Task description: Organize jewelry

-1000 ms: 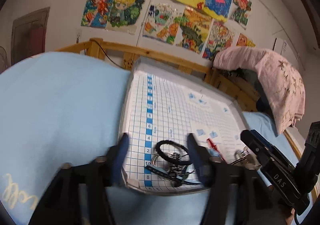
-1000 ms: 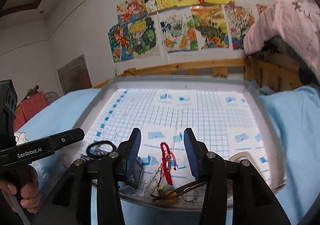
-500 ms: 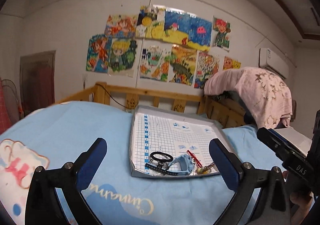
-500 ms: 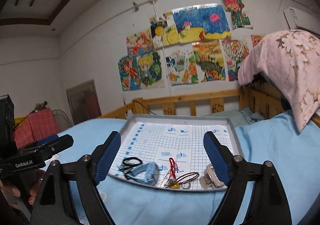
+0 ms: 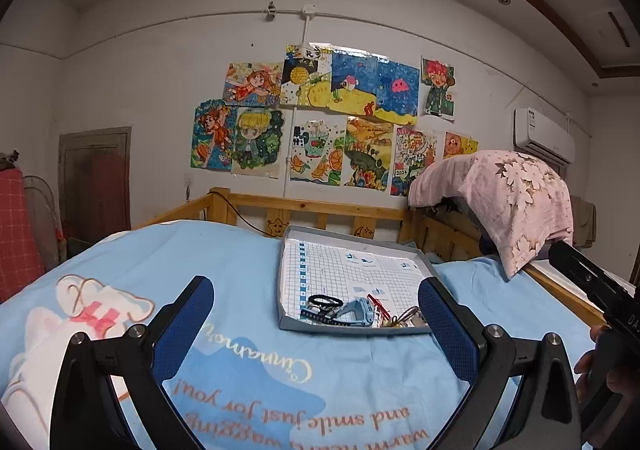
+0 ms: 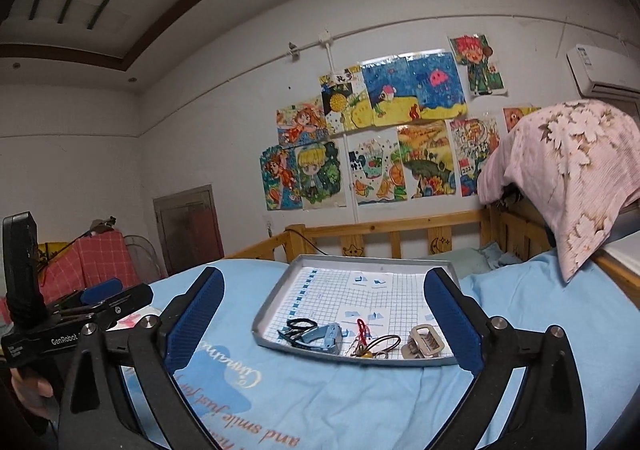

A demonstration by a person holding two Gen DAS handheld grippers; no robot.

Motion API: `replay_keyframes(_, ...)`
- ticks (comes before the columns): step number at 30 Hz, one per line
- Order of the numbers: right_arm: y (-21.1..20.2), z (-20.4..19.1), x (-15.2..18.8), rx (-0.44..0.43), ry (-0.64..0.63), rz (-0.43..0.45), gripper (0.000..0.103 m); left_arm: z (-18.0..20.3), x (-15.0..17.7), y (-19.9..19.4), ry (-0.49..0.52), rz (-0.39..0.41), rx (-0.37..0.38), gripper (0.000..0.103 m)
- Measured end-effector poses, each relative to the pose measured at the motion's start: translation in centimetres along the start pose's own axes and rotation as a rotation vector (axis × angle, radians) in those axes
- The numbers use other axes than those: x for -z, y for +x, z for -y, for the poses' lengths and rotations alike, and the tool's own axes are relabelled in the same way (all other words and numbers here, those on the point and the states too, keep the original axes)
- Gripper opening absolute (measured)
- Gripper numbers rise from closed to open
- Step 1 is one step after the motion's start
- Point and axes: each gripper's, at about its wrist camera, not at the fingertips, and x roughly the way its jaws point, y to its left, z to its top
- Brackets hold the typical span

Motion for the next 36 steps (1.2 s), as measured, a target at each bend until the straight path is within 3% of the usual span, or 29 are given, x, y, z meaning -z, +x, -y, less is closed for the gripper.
replay_keyframes(8, -4.6, -1.4, 1.4, -0.005, -0.007, -0.002, 0.099, 0.2, 1.9, -4.0, 0.024, 0.003, -0.026, 0.103)
replay_keyframes(15, -6.3, -2.1, 3.1, 0.002, -0.026, -0.019, 0.099, -0.2, 3.4, -4.9, 0.025, -0.001, -0.036, 0.103)
replay_keyframes(36, -5.4, -1.9, 4.8, 0.031, -0.05, -0.062, 0.099, -0.5, 5.1, -3.4, 0.035, -0.031, -0.041, 0.103)
